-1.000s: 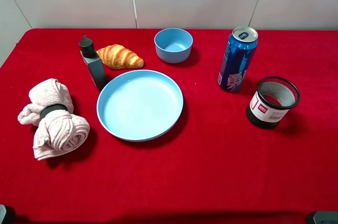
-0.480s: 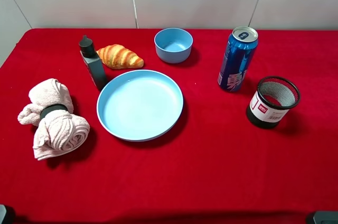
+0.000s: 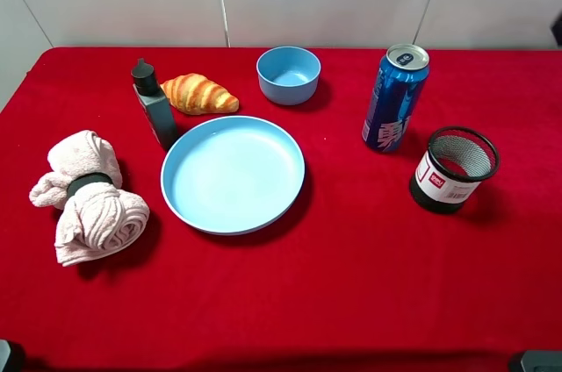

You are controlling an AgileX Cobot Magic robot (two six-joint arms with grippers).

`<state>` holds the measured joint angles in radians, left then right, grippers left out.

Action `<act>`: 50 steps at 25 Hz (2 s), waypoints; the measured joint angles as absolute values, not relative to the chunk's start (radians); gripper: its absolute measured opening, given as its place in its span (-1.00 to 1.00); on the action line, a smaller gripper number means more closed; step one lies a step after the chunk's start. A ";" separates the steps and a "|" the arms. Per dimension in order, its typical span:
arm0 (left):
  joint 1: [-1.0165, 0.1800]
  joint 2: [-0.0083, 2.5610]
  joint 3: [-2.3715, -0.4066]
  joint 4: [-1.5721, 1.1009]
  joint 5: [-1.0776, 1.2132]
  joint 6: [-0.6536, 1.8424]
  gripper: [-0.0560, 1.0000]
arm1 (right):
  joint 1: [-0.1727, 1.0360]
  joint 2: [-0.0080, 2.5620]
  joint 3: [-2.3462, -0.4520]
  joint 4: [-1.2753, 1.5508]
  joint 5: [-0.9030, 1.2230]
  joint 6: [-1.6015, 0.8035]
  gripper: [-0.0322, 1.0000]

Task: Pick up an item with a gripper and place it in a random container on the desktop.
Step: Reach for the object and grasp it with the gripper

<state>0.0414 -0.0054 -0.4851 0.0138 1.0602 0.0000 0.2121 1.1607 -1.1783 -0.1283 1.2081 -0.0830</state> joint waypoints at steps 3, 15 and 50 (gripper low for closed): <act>0.041 -0.005 -0.485 0.014 1.060 0.000 0.99 | 0.212 1.238 -1.234 -0.113 1.213 -0.083 0.40; 0.041 -0.005 -0.485 0.014 1.060 0.000 0.99 | 0.277 1.468 -1.402 -0.111 1.220 -0.132 0.40; 0.041 -0.005 -0.485 0.014 1.060 0.000 0.99 | 0.360 1.820 -1.509 0.000 1.135 -0.331 0.40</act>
<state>0.0414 -0.0054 -0.4851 0.0138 1.0602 0.0000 0.3597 1.8199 -1.5092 0.0000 1.1346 -0.3309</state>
